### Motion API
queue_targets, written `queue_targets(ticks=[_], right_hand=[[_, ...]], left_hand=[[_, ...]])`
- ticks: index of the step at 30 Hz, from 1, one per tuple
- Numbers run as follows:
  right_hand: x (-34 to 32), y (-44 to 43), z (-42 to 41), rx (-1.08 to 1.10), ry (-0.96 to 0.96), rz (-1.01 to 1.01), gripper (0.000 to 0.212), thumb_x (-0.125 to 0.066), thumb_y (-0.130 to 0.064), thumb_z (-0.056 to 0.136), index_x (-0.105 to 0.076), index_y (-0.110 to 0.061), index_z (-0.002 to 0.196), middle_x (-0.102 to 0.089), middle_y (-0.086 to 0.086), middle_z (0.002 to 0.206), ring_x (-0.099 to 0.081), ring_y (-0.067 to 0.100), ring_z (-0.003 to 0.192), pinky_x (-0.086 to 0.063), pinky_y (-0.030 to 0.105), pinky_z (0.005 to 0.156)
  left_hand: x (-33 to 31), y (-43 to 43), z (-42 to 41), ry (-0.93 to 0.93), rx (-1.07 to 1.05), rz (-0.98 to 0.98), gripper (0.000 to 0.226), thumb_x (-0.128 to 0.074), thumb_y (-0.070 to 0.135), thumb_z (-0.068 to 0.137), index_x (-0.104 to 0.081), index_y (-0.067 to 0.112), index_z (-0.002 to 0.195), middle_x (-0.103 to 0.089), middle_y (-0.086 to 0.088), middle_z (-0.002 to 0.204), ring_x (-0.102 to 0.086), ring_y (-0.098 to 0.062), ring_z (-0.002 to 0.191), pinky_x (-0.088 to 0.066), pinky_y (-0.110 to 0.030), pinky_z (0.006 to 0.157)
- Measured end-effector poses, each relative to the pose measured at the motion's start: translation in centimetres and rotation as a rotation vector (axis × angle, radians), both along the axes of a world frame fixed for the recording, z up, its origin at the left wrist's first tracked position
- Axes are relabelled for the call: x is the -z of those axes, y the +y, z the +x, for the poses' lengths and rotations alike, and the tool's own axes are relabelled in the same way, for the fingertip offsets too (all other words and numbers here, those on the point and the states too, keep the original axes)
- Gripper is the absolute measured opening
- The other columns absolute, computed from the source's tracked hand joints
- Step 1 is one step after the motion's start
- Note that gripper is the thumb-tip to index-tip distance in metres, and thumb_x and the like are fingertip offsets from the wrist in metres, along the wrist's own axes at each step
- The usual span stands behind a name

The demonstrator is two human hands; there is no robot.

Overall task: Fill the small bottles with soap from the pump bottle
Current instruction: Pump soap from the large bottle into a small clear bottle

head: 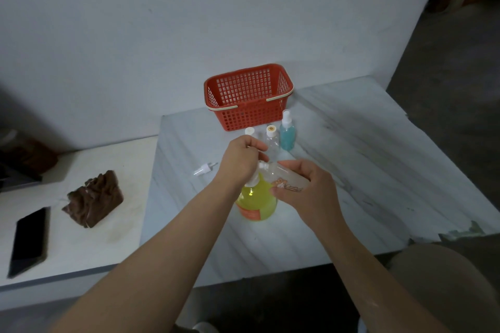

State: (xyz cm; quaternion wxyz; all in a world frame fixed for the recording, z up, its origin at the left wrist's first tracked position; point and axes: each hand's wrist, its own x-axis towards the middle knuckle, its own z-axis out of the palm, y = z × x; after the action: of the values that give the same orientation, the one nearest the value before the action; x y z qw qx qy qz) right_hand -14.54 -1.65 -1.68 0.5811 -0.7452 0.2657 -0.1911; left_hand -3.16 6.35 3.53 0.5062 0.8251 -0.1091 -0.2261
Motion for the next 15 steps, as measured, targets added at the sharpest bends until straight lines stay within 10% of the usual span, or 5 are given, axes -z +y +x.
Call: queue_targets(ticks=[15], right_hand=[[0.8, -0.37, 0.57, -0.01, 0.001, 0.024, 0.045, -0.083, -0.013, 0.062, -0.066, -0.03, 0.1, -0.068, -0.013, 0.094, -0.063, 0.004, 0.087, -0.049, 0.017, 0.069]], left_hand=[[0.86, -0.44, -0.15, 0.024, -0.025, 0.028, 0.039, -0.027, -0.008, 0.082, -0.06, 0.011, 0.076, -0.063, -0.008, 0.071, -0.056, -0.021, 0.07, -0.05, -0.034, 0.074]])
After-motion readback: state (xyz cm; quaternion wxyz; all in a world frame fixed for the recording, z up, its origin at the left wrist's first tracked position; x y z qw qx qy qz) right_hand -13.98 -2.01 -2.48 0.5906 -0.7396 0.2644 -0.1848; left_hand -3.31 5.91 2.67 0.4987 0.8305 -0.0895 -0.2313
